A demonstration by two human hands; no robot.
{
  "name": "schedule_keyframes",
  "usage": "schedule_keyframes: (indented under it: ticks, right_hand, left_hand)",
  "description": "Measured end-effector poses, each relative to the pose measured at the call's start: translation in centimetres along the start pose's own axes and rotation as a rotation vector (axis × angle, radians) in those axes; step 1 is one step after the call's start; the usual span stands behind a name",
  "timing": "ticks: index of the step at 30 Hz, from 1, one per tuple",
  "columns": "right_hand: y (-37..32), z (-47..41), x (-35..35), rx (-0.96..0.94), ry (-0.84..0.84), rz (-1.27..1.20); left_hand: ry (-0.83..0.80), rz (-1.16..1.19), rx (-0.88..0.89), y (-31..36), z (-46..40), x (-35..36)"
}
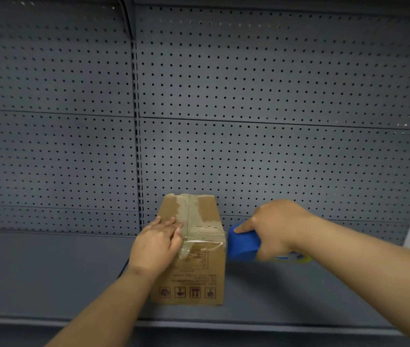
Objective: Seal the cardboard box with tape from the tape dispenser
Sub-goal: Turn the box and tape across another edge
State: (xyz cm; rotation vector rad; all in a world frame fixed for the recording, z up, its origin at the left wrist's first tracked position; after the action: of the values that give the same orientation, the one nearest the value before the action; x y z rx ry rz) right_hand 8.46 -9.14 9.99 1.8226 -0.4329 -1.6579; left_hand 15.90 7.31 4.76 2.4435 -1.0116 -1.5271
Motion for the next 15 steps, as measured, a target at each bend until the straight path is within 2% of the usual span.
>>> schedule_keyframes:
  ticks: [2,5,10,15]
  right_hand:
    - [-2.1,-0.4,2.2,-0.042,-0.060,0.114]
    - [-2.5,-0.8,5.2,0.033,-0.088,0.020]
    - [2.5,0.0,4.7,0.281,0.085,-0.186]
    - [6.2,2.0,2.4,0.422,0.236,-0.301]
  left_hand:
    - [-0.007,-0.006,0.004,0.1,0.2,0.0]
    - [-0.004,-0.054,0.031,0.4,0.2,-0.4]
    - [-0.048,-0.237,0.060,0.8,0.1,-0.6]
    - [-0.099,-0.324,-0.103,1.6,-0.2,-1.4]
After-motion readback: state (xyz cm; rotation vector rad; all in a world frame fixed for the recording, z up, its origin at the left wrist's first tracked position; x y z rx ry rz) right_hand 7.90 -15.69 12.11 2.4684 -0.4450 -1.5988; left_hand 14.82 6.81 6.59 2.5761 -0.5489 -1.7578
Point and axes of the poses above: each hand's wrist, its own z-axis away from the middle knuckle, its own x-axis out of the palm, y = z × x, the point moved 10 cm from there along -z, towards the middle knuckle, and after that the axes turned 8 degrees about z, right-handed, at the moved point
